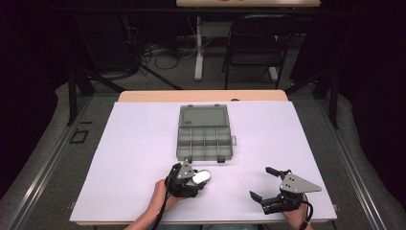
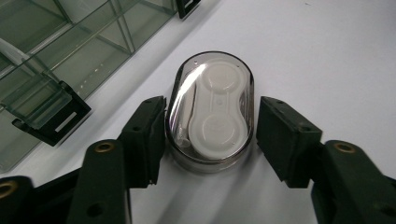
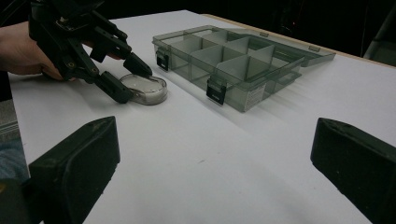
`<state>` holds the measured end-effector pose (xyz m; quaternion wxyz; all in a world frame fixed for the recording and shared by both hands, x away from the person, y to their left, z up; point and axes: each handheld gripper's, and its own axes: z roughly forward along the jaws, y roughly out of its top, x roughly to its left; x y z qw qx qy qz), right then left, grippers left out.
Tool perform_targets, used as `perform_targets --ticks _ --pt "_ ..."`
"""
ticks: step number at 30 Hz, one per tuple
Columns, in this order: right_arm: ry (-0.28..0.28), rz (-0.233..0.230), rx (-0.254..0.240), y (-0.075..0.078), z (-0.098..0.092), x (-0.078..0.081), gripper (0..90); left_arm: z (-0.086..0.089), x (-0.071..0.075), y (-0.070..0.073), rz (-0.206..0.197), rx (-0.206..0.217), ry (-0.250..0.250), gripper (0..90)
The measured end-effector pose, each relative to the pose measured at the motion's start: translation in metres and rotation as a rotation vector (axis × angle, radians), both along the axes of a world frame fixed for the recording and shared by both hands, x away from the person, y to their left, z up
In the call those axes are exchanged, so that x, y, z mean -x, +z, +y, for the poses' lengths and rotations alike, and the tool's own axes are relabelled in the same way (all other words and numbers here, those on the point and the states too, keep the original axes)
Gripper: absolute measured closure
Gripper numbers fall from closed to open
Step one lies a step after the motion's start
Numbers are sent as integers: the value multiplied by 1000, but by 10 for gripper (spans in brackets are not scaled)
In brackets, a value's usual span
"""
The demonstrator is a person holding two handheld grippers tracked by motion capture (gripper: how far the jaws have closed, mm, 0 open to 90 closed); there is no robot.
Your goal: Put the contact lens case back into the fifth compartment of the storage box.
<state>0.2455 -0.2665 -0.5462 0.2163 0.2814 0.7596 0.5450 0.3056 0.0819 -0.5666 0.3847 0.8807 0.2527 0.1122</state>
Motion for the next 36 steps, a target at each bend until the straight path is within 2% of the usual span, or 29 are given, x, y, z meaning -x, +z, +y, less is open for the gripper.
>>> perform_targets --ticks 3,11,18,25,30,36 --pt "2 -1 0 0 0 0 11 0 -1 0 -2 3 -1 394" --pt "2 1 5 0 0 0 12 -1 -2 0 2 6 -10 482" --pt "4 3 4 0 0 0 12 -1 0 0 -9 6 -15 492" --pt "2 7 7 0 0 0 12 2 0 2 -13 30 -21 493" --pt "1 7 5 0 0 0 12 3 1 5 -35 48 -26 493" --pt "2 7 5 0 0 -1 13 5 3 8 -41 59 -21 493"
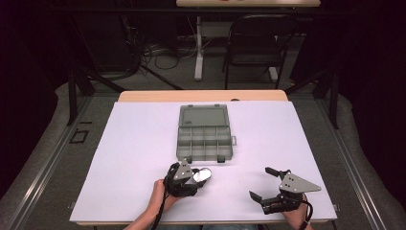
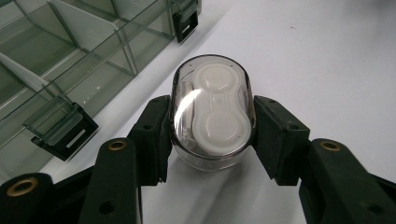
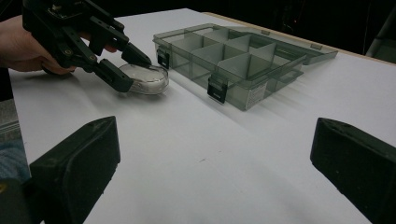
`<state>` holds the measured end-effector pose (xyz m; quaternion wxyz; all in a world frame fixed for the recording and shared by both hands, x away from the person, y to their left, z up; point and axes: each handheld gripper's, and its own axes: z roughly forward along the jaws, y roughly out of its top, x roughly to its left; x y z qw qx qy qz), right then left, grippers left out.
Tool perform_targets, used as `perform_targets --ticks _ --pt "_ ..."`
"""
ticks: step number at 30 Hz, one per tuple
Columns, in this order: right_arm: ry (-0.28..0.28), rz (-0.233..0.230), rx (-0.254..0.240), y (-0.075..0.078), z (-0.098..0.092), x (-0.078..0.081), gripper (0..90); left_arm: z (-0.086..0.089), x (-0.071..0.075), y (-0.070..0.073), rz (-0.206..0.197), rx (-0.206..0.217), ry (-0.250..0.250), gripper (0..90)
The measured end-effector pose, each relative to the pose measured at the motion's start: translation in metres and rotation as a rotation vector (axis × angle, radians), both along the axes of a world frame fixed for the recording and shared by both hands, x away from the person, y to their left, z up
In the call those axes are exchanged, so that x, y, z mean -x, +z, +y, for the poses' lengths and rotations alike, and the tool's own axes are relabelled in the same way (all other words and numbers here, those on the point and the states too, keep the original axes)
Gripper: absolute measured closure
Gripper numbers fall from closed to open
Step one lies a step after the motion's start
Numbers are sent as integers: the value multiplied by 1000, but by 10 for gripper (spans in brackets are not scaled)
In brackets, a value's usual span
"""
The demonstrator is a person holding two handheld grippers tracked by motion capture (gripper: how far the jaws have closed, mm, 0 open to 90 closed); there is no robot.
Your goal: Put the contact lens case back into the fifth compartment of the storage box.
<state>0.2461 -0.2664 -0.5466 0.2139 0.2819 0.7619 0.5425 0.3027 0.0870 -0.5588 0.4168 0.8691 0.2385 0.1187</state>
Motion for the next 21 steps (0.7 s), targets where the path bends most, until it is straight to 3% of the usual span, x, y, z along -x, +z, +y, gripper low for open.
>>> perform_targets --ticks 21 --pt "4 13 -1 -1 -1 0 13 13 3 9 -32 26 24 493"
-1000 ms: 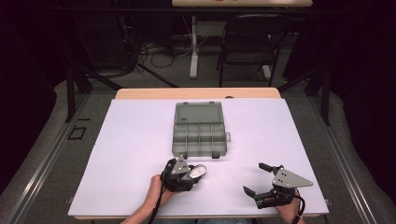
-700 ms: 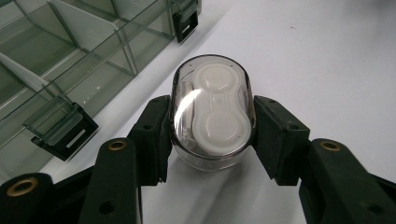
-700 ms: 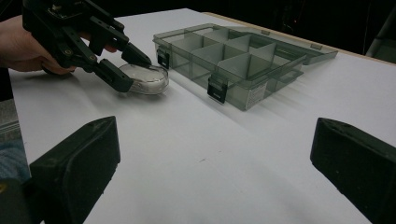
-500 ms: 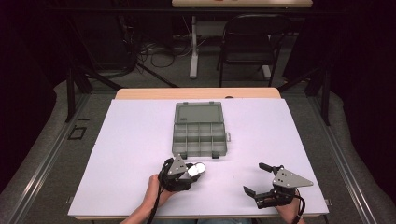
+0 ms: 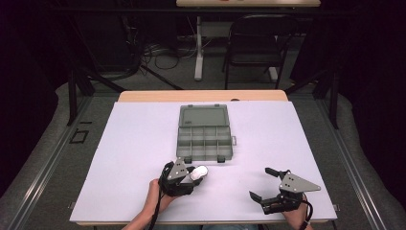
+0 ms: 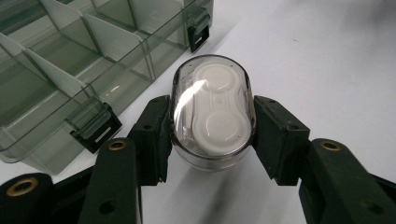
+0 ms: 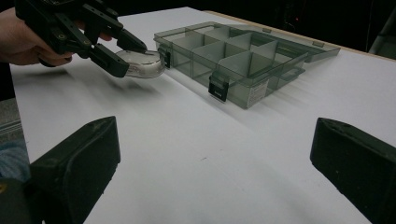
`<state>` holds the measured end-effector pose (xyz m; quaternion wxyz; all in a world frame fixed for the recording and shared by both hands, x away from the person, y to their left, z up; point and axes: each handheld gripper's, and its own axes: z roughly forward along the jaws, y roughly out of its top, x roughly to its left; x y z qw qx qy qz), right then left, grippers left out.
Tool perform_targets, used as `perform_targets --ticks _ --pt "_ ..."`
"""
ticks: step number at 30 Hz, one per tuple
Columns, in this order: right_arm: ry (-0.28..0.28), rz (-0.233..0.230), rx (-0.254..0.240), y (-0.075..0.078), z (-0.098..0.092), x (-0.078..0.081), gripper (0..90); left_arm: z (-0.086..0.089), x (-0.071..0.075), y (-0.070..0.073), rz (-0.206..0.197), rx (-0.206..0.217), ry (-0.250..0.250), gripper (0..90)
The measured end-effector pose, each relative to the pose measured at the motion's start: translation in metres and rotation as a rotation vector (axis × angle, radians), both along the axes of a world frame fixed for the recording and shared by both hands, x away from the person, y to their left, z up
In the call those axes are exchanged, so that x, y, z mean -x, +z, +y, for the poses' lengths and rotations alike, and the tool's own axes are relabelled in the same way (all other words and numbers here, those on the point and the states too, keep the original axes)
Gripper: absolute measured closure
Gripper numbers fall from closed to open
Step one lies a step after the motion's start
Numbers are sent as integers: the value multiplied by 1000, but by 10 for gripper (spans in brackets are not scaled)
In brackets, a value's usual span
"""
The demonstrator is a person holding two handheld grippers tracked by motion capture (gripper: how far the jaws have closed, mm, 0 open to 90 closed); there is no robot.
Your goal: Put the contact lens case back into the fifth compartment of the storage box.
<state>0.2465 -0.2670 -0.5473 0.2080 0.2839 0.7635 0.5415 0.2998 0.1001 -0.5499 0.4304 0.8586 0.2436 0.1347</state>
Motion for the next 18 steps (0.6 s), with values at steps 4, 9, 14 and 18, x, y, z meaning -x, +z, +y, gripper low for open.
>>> perform_targets --ticks 4,9,14,18 --pt "-2 2 1 0 1 -1 13 4 2 -1 2 6 9 493" --pt "-4 6 1 -1 1 -1 13 8 3 0 -5 7 16 493" --pt "-2 5 1 -1 1 -1 13 12 5 2 -16 8 25 493" --pt "-4 3 -2 -1 -1 -1 14 14 6 2 -11 10 27 493"
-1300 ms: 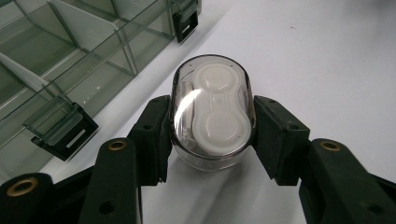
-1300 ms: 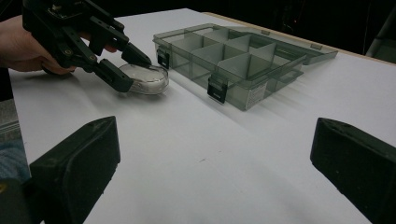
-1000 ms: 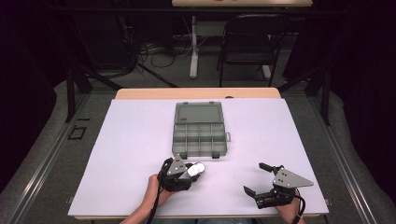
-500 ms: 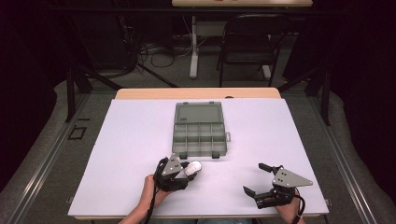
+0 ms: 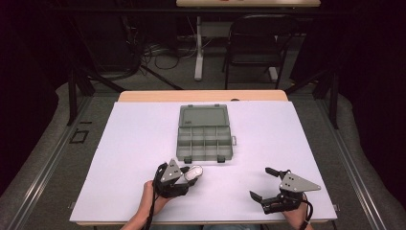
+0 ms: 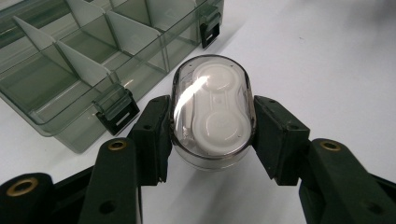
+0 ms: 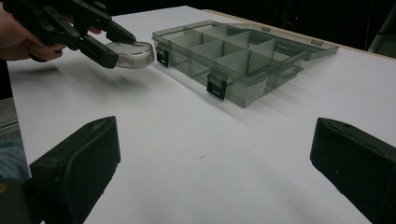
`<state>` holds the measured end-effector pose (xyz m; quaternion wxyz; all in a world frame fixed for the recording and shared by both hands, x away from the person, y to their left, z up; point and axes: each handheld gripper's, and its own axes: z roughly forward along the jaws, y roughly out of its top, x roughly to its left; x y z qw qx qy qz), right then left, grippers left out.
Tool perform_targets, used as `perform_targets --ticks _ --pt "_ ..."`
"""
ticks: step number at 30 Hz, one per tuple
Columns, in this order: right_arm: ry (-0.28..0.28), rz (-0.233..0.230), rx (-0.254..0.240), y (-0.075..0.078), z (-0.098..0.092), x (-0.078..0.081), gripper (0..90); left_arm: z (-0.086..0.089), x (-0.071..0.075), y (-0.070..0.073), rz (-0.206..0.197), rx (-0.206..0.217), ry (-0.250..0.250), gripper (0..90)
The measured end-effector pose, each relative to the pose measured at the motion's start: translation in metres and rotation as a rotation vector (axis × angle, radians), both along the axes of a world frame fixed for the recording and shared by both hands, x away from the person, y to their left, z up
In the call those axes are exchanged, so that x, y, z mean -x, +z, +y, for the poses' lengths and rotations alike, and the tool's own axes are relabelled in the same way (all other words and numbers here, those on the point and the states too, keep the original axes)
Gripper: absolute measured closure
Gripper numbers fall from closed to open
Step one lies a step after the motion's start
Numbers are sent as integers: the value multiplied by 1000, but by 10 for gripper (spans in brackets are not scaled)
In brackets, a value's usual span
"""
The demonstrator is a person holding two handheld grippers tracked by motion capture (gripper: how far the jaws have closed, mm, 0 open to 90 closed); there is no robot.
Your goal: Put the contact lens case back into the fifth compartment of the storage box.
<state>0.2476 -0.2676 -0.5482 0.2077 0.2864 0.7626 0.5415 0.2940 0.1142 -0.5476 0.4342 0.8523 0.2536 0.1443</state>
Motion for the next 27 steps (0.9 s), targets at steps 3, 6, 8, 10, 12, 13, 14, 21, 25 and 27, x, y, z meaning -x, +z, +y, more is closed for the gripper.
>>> perform_targets --ticks 3,6,8,10,12,13,14,21,25,27 --pt "1 3 2 0 0 0 14 2 1 1 -5 -2 4 493" --pt "3 2 7 0 0 0 14 4 2 2 -12 -6 8 493" --pt "2 4 5 0 0 0 14 6 2 3 -10 1 16 493" --pt "1 3 1 0 0 0 14 7 2 3 -13 1 23 493" --pt "1 3 6 0 0 -1 14 9 2 4 -19 2 26 493" --pt "1 4 6 0 0 -1 14 10 2 5 -20 2 28 493" --pt "2 4 7 0 0 -1 15 10 2 5 -25 2 32 493" --pt "4 4 10 -1 0 -1 15 13 2 9 -36 12 44 493" --pt "2 5 7 0 0 -1 16 15 3 9 -37 15 48 493" --pt "1 4 7 0 -1 -1 16 16 3 9 -38 18 50 493"
